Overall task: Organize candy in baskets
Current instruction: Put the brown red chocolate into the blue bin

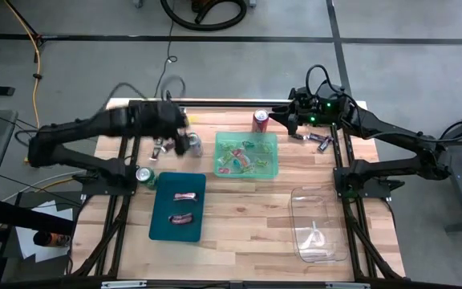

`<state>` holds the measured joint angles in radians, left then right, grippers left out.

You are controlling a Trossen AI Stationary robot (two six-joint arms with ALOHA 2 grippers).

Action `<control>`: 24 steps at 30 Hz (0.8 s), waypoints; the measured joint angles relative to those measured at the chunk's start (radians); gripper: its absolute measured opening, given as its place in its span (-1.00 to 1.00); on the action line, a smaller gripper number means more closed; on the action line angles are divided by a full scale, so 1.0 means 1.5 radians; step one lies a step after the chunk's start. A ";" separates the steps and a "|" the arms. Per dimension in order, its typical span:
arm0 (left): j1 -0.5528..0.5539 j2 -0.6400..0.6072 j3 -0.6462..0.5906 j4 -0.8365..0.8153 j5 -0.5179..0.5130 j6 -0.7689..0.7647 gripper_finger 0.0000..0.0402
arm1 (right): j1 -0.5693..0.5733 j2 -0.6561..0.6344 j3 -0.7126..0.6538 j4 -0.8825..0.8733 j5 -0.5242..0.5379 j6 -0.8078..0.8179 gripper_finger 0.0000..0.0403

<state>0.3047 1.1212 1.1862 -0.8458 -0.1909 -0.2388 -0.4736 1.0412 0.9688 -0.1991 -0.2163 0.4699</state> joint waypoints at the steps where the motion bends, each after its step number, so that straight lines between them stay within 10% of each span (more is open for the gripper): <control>1: 0.043 0.003 -0.001 -0.002 0.003 0.013 0.14 | 0.000 0.000 0.000 0.000 0.000 0.001 -0.08; 11: 0.409 0.181 -0.079 0.027 0.058 -0.005 0.14 | 0.000 0.000 0.000 0.000 0.011 0.035 -0.08; 24: 0.473 0.346 -0.113 0.091 -0.003 -0.292 0.14 | 0.001 0.000 0.000 -0.015 0.032 0.037 -0.08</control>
<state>1.0141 1.6397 1.0165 -0.7095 -0.1959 -0.6775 -0.4728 1.0412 0.9688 -0.2211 -0.1684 0.5248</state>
